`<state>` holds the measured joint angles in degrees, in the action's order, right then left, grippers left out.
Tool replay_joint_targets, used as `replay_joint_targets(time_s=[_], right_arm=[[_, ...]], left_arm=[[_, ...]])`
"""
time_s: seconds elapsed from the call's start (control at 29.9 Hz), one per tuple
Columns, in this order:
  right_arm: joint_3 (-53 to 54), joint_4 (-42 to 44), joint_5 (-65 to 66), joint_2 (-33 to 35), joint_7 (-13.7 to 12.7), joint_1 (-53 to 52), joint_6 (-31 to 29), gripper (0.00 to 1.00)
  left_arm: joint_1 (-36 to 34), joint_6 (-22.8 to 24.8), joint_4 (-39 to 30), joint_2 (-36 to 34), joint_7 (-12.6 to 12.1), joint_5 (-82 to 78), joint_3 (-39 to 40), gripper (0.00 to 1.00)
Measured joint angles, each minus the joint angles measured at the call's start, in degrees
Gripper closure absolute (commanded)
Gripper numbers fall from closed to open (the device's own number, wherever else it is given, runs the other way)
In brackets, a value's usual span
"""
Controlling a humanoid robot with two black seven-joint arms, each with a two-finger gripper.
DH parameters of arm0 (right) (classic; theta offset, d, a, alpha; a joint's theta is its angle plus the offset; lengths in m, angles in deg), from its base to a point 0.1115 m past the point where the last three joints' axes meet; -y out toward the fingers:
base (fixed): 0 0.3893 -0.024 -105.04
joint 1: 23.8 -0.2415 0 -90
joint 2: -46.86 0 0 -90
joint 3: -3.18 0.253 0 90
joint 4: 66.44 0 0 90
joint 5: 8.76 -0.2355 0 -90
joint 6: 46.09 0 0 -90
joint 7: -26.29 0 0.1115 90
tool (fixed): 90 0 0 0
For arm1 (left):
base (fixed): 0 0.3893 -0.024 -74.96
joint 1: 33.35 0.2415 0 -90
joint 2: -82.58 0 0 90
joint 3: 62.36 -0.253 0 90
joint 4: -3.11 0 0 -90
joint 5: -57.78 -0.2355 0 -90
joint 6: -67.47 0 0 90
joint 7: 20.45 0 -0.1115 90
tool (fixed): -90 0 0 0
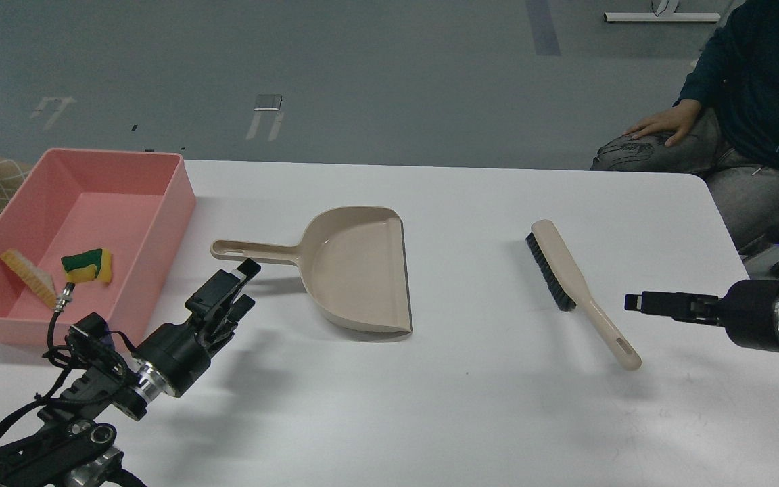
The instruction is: Sweep and dump garbage into bin
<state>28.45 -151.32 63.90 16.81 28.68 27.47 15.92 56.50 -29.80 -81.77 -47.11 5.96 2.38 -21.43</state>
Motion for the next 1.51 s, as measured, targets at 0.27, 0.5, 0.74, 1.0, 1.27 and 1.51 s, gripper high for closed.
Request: replay_joint_targets(time_s=[0.27,0.5,0.74,1.0,1.27,1.51], right_arm=[[12.1,0.7,-3.3,0.7,0.2,-0.1,0.0,0.02],[29.0,7.1,-4.4,-7.2,0.3,0.2,0.0,0.02],[42.1,23.7,-4.2,-21.2,3.8,-4.9,0.0,0.03],[43.5,40.7,-4.3,-34.1,14.6,-14.7,6.7,0.03],[46.4,49.9,-16.2,-45.7,16.3,-16.5,11.2,0.02],[46.4,52.0,-18.7,-48.1,16.3,-15.9,11.8,0.02]], left_arm=[[1.4,7.3,-6.5,-7.3,1.6,4.9,10.9,0.03],[-3.7,17.8,-1.3,-6.9,0.6,6.8,29.8,0.03],[-20.3,23.8,13.4,-1.5,-1.3,7.4,31.9,0.03],[-35.7,27.2,30.2,10.9,-2.8,7.5,29.8,0.03],[-42.2,29.0,41.9,23.4,-3.3,10.0,28.7,0.03],[-45.4,29.1,48.6,28.6,-3.3,16.3,26.6,0.03]])
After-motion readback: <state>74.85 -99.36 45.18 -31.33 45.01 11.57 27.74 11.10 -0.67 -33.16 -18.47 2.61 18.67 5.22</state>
